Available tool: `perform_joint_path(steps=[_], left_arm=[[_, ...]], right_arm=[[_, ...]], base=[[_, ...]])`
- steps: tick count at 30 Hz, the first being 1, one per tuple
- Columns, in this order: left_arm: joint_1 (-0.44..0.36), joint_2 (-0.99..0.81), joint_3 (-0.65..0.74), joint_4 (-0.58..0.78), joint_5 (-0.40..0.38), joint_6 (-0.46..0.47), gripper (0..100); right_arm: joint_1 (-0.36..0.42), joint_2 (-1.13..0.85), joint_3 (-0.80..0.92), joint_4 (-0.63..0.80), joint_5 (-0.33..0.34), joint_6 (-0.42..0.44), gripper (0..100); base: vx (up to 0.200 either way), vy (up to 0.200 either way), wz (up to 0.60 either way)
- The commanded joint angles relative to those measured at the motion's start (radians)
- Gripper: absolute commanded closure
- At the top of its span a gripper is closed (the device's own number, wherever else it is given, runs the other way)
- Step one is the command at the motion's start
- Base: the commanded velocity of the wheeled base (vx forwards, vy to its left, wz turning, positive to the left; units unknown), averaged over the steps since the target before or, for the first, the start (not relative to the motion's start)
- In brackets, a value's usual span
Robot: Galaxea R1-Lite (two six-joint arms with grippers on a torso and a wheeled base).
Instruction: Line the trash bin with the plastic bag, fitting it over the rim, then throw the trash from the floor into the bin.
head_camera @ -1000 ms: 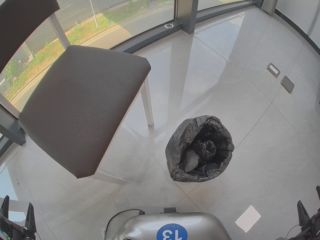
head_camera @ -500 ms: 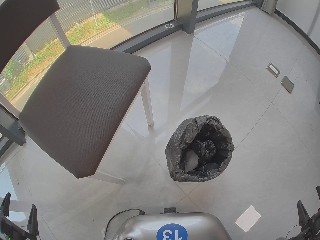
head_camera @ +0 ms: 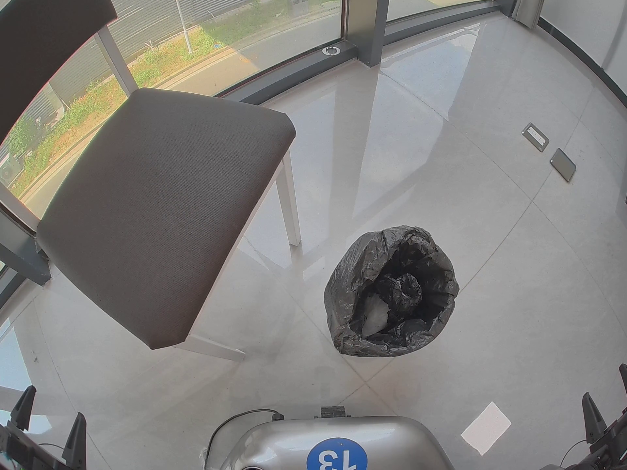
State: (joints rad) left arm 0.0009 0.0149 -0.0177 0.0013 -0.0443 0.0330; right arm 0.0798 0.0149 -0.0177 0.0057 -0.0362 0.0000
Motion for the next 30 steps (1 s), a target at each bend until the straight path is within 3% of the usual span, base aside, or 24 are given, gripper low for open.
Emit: perform_joint_path(steps=[1, 30], left_arm=[[-0.001, -0.015, 0.015, 0.0, 0.018, -0.035, 0], [0.002, -0.015, 0.016, 0.0, 0.043, -0.031, 0]], right_arm=[[0.002, -0.015, 0.016, -0.001, 0.004, 0.0, 0], [0.002, -0.015, 0.015, -0.001, 0.005, 0.014, 0]], base=[[0.0, 0.0, 0.0], [0.0, 0.0, 0.0]])
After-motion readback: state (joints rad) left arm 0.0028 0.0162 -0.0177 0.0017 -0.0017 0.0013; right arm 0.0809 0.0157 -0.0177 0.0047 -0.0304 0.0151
